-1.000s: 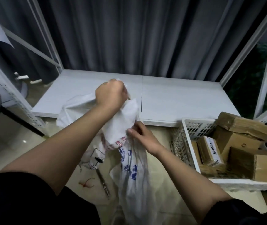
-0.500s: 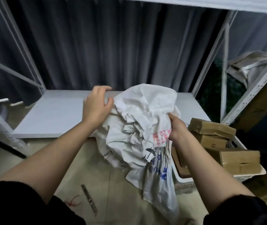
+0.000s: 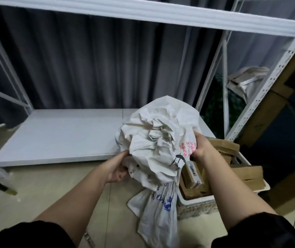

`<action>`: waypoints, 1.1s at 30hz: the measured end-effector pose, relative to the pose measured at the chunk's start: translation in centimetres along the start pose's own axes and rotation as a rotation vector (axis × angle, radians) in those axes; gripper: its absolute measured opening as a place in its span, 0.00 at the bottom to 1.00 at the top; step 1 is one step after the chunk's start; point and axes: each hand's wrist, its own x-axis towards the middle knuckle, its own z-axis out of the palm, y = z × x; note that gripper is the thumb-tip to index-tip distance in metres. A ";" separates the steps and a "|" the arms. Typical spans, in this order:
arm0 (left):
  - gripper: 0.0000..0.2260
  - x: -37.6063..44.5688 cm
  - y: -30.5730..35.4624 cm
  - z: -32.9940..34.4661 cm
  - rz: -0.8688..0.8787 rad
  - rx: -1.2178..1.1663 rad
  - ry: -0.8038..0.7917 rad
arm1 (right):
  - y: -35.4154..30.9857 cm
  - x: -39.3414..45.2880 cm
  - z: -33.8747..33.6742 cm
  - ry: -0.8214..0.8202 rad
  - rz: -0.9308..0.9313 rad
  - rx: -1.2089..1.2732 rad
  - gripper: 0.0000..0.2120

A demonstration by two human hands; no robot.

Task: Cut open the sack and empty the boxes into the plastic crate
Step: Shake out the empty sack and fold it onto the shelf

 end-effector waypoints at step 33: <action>0.18 -5.5 10.6 -6.2 0.490 -0.075 0.422 | 2.4 -2.0 6.1 0.017 -0.535 -1.239 0.02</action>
